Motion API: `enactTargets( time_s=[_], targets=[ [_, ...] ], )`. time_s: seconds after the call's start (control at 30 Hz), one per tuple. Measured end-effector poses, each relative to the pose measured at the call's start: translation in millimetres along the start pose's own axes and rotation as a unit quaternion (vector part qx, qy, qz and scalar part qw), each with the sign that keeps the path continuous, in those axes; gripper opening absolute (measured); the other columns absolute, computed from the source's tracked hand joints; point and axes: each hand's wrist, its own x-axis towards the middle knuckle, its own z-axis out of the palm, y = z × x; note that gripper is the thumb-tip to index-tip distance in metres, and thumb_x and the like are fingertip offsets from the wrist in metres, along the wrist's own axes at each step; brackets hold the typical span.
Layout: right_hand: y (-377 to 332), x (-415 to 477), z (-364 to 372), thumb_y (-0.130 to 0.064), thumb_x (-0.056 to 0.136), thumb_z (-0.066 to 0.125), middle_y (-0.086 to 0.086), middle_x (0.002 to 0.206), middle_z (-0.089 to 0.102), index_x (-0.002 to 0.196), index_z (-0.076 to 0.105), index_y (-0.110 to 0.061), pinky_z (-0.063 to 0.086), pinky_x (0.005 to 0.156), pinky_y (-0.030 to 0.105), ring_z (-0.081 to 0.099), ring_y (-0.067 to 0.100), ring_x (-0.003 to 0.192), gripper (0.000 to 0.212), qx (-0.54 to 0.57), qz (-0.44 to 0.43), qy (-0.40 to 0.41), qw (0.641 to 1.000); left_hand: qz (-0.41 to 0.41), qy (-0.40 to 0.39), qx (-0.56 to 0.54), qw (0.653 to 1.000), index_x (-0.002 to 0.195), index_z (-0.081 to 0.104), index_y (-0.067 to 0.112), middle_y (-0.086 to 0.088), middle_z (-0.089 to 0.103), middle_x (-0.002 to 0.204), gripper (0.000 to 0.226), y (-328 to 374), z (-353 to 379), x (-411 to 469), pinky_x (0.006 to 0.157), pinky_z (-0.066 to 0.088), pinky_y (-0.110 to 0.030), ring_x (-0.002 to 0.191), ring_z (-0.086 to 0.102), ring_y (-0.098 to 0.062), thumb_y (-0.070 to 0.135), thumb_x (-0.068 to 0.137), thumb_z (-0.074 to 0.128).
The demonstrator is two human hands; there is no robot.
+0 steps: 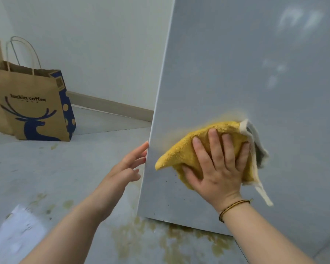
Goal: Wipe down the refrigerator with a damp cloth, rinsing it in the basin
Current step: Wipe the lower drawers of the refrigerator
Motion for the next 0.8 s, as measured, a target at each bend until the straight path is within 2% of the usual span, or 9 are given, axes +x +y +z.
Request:
enactTargets(
  time_s=[0.13, 0.23, 0.33, 0.4, 0.47, 0.53, 0.63, 0.73, 0.8],
  targets=[
    [-40.3, -26.2, 22.0, -0.050, 0.093, 0.031, 0.001, 0.156, -0.006, 0.135, 0.025, -0.024, -0.004, 0.115, 0.045, -0.004, 0.018, 0.144, 0.049, -0.002, -0.003, 0.003, 1.000, 0.004, 0.005, 0.030, 1.000, 0.093, 0.055, 0.068, 0.033, 0.062, 0.101, 0.069, -4.7, -7.3, 10.2, 0.089, 0.035, -0.022, 0.103, 0.054, 0.011, 0.010, 0.061, 0.037],
    [-63.8, -83.1, 33.0, -0.026, 0.096, 0.029, 0.003, 0.156, -0.006, 0.140, 0.019, -0.023, -0.007, 0.116, 0.042, -0.007, 0.016, 0.143, 0.046, 0.031, -0.101, -0.075, 0.992, 0.019, 0.020, 0.025, 0.999, 0.093, 0.053, 0.070, 0.033, 0.061, 0.103, 0.067, -4.4, -1.1, 7.5, 0.082, 0.037, -0.015, 0.102, 0.053, 0.014, 0.011, 0.065, 0.038],
    [-62.2, -119.8, 37.1, -0.003, 0.096, 0.007, 0.008, 0.153, 0.004, 0.143, 0.020, -0.013, -0.002, 0.117, 0.036, -0.009, 0.017, 0.143, 0.049, 0.079, -0.187, -0.151, 0.968, 0.047, 0.063, 0.010, 0.997, 0.106, 0.047, 0.062, 0.025, 0.055, 0.113, 0.067, -6.5, 16.0, -2.0, 0.080, 0.041, -0.005, 0.107, 0.049, 0.013, 0.013, 0.061, 0.038],
    [-52.2, -124.3, 37.1, 0.003, 0.092, 0.000, 0.011, 0.153, 0.004, 0.146, 0.006, -0.005, -0.001, 0.116, 0.037, -0.012, 0.021, 0.142, 0.055, 0.077, -0.255, -0.177, 0.947, 0.065, 0.089, 0.004, 0.994, 0.117, 0.037, 0.053, 0.022, 0.045, 0.124, 0.066, -9.3, 29.7, -8.2, 0.081, 0.040, -0.002, 0.112, 0.043, 0.014, 0.015, 0.063, 0.040],
    [-39.9, -117.8, 33.5, 0.002, 0.092, 0.000, 0.005, 0.148, 0.019, 0.142, 0.012, -0.007, -0.003, 0.116, 0.037, -0.013, 0.022, 0.142, 0.052, 0.086, -0.279, -0.179, 0.940, 0.079, 0.109, 0.014, 0.991, 0.122, 0.030, 0.053, 0.023, 0.038, 0.131, 0.069, -15.1, 40.8, -10.8, 0.085, 0.040, -0.005, 0.113, 0.038, 0.019, 0.017, 0.065, 0.042],
    [-26.7, -99.3, 24.5, -0.003, 0.097, 0.012, 0.001, 0.151, 0.019, 0.137, 0.027, -0.012, -0.005, 0.116, 0.035, -0.008, 0.017, 0.143, 0.043, 0.100, -0.234, -0.164, 0.953, 0.079, 0.124, 0.019, 0.989, 0.120, 0.027, 0.056, 0.026, 0.034, 0.133, 0.070, -19.6, 46.1, -10.5, 0.089, 0.037, -0.009, 0.113, 0.035, 0.023, 0.017, 0.064, 0.041],
    [-16.0, -69.8, 15.2, -0.021, 0.089, 0.044, -0.003, 0.156, -0.003, 0.130, 0.040, -0.024, -0.006, 0.116, 0.039, -0.002, 0.012, 0.143, 0.041, 0.066, -0.088, -0.068, 0.992, 0.083, 0.138, 0.025, 0.987, 0.121, 0.030, 0.049, 0.023, 0.036, 0.134, 0.071, -22.7, 46.8, -9.8, 0.094, 0.036, -0.009, 0.119, 0.036, 0.015, 0.012, 0.062, 0.037],
    [-32.1, -47.8, 18.9, -0.030, 0.087, 0.045, 0.000, 0.156, -0.007, 0.134, 0.032, -0.025, -0.006, 0.116, 0.044, -0.004, 0.016, 0.143, 0.049, 0.047, -0.003, -0.017, 0.999, 0.092, 0.145, 0.029, 0.985, 0.119, 0.038, 0.043, 0.019, 0.043, 0.129, 0.068, -19.4, 43.8, -9.1, 0.099, 0.036, -0.017, 0.120, 0.040, 0.007, 0.009, 0.059, 0.035],
    [-50.5, -50.0, 26.1, -0.032, 0.088, 0.043, 0.002, 0.156, -0.009, 0.136, 0.027, -0.025, -0.007, 0.115, 0.045, -0.007, 0.018, 0.143, 0.050, 0.049, 0.000, -0.016, 0.999, 0.092, 0.150, 0.028, 0.984, 0.114, 0.042, 0.042, 0.020, 0.048, 0.125, 0.065, -16.0, 40.9, -8.5, 0.101, 0.035, -0.023, 0.118, 0.044, 0.006, 0.009, 0.059, 0.036]
  ],
)
